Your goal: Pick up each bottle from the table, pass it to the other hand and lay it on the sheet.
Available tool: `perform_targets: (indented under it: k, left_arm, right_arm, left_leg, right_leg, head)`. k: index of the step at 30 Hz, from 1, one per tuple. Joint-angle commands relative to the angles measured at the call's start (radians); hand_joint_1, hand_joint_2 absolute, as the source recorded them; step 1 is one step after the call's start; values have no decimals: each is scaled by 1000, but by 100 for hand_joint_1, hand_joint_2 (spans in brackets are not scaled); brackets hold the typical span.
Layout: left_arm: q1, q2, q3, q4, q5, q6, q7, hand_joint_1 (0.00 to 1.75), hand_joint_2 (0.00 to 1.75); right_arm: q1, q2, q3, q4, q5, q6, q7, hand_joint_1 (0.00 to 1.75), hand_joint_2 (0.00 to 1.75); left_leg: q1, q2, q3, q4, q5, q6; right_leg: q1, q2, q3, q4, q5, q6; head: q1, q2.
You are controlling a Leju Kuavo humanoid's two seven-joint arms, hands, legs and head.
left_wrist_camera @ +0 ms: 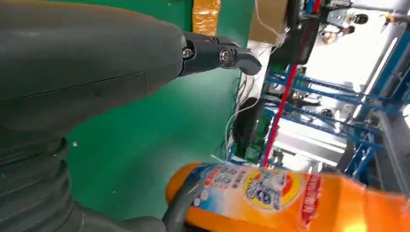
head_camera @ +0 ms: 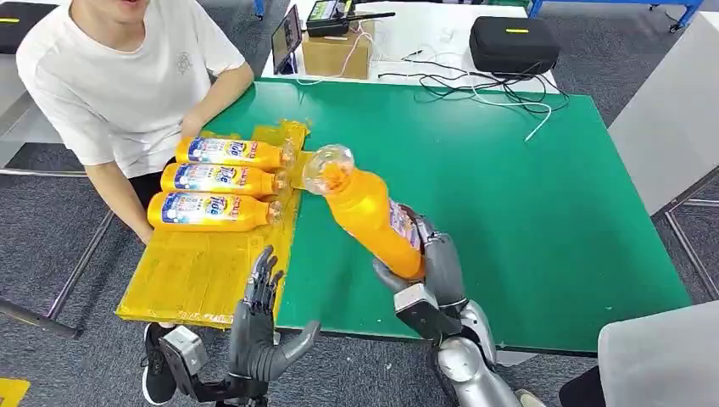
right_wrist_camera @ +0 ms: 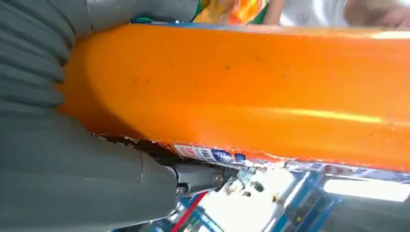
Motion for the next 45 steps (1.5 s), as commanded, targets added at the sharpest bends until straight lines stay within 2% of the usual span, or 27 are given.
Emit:
perform_targets:
  k: [1, 9, 16, 18, 19, 20, 26, 27, 28, 29, 31, 32, 37, 39, 45]
  left_arm:
    - [-48, 40, -39, 64, 2, -39, 9, 0, 175]
    - [-62, 13, -16, 35, 54, -100, 16, 0, 175]
    - [-71, 0, 4, 25, 91, -135, 7, 0, 175]
    - [-83, -8, 14, 39, 101, -144, 11, 7, 175]
    - [-87, -9, 14, 45, 103, -151, 13, 148, 175]
    - [-90, -12, 17, 50, 104, -155, 14, 175, 175]
    - [-91, -14, 16, 58, 116, -174, 12, 175, 175]
    - [-90, -15, 17, 59, 117, -175, 11, 175, 175]
    - [-88, -17, 20, 60, 126, -179, 11, 175, 175]
    - [-86, -19, 24, 61, 138, -184, 13, 175, 175]
    - [-85, -17, 26, 62, 155, -199, 16, 175, 175]
    - [-85, -18, 28, 61, 170, -211, 18, 175, 175]
    - [-87, -21, 30, 61, 204, -233, 33, 175, 175]
    - [-97, -19, 23, 78, 123, -137, 35, 175, 175]
    - [-101, -20, 20, 87, 122, -135, 34, 175, 175]
  right_arm:
    - [-24, -22, 236, 85, 90, 75, -11, 175, 175]
    - [-47, 7, 406, 187, 102, 130, -14, 175, 175]
    - [-70, 7, 414, 242, 71, 143, -11, 175, 175]
    - [-79, 5, 404, 259, 57, 151, -11, 175, 175]
    - [-80, 6, 401, 262, 54, 153, -12, 175, 175]
    - [-79, 6, 397, 263, 51, 157, -13, 175, 175]
    - [-77, 7, 400, 261, 48, 168, -13, 175, 175]
    - [-76, 9, 399, 260, 45, 169, -13, 154, 175]
    - [-73, 14, 396, 255, 39, 168, -15, 14, 175]
    - [-67, 19, 391, 246, 31, 159, -21, 0, 175]
    - [-61, 23, 394, 230, 22, 158, -34, 0, 175]
    - [-57, 24, 392, 221, 15, 150, -41, 0, 0]
    - [-38, 30, 378, 182, -4, 101, -90, 0, 0]
    - [-24, 28, 366, 154, -13, 69, -109, 0, 0]
    - [-19, 24, 367, 148, -13, 69, -109, 0, 0]
  left_leg:
    - [1, 3, 4, -2, -1, -2]
    - [2, 3, 4, -1, -2, -2]
    - [1, 1, 2, 0, 0, -1]
    - [1, -1, 2, 0, 0, -1]
    - [1, -1, 2, -1, 0, -1]
    - [1, 0, 3, -1, 0, -1]
    - [0, -1, 1, -1, 0, -1]
    - [1, -1, 2, -1, 0, -1]
    - [0, -1, 2, -1, 0, -1]
    - [1, -1, 3, -1, 0, -1]
    - [1, -1, 3, 0, -1, -1]
    - [1, -1, 1, 0, 0, -1]
    - [1, 0, 2, 1, -1, -2]
    - [1, -1, 2, 0, -1, -1]
    - [1, -1, 3, 0, -1, -2]
  right_leg:
    - [1, 2, 4, -2, 0, -2]
    - [2, 3, 4, -2, 0, -3]
    - [1, 0, 2, -1, 0, -2]
    - [1, -2, 3, -1, -1, -2]
    - [1, -1, 2, -1, 0, -2]
    - [1, -1, 3, -2, -1, -2]
    - [0, -1, 2, -1, -1, -1]
    - [1, -2, 2, -1, -1, -2]
    - [0, -2, 2, -1, -1, -1]
    - [1, -3, 4, -2, -1, -2]
    - [1, -2, 3, -1, -1, -2]
    - [1, -2, 1, -1, -1, -2]
    - [1, -1, 3, 0, -1, -2]
    - [1, -2, 2, -1, -1, -2]
    - [1, -2, 3, 0, -2, -2]
  head:
    - [0, 0]
    - [0, 0]
    - [0, 0]
    - [0, 0]
    - [0, 0]
    - [0, 0]
    - [0, 0]
    - [0, 0]
    - [0, 0]
    - [0, 0]
    - [0, 0]
    - [0, 0]
    - [0, 0]
    - [0, 0]
    - [0, 0]
